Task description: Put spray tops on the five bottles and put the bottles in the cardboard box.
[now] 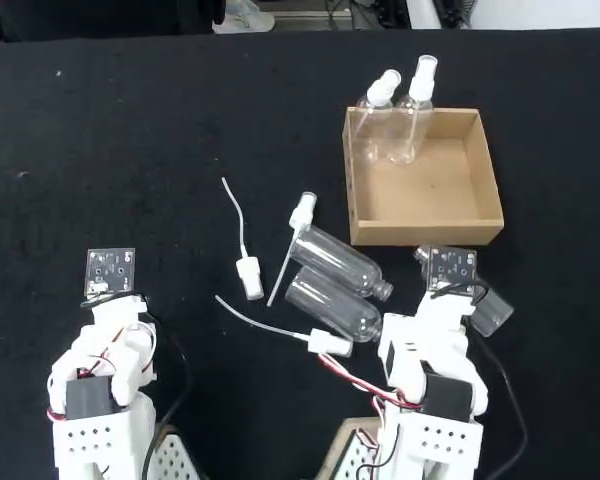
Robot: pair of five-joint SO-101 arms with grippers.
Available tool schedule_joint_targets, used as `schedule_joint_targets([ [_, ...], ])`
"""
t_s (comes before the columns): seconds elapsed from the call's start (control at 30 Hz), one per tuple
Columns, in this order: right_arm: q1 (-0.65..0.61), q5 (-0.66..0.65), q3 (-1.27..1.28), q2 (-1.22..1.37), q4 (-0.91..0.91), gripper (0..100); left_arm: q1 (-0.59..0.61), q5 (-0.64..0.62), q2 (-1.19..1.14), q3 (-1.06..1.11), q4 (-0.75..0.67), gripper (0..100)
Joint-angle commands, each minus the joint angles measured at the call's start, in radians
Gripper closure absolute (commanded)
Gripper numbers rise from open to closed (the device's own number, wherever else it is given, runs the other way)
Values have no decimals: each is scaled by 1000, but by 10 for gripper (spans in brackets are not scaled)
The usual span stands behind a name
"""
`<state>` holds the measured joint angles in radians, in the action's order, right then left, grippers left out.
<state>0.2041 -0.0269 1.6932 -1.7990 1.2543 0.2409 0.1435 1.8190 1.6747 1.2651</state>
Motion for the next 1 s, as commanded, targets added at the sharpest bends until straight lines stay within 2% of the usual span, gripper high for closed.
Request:
schedule_joint_targets([
  [0.0, -12, 8, -8, -81, 3, 987, -7, 6, 2, 24, 6, 970],
  [0.13, -6, -32, -39, -91, -18, 986, -7, 6, 2, 24, 6, 970],
  [0.33, 61, -512, -317, -93, -115, 985, -8, 6, 2, 24, 6, 970],
  [0.43, 78, -583, -475, -82, -107, 980, -8, 6, 2, 24, 6, 970],
  [0.5, 114, -598, -576, -28, -43, 919, -7, 6, 2, 24, 6, 970],
  [0.57, 155, -671, -650, 97, 5, 853, -7, 6, 2, 24, 6, 970],
  [0.7, 213, -744, -794, 509, 23, 875, -7, 6, 2, 24, 6, 970],
  [0.8, 219, -841, -938, 834, 118, 845, -7, 6, 2, 24, 6, 970],
  [0.97, 218, -971, -1040, 1148, 152, 670, -10, 6, 2, 24, 6, 970],
])
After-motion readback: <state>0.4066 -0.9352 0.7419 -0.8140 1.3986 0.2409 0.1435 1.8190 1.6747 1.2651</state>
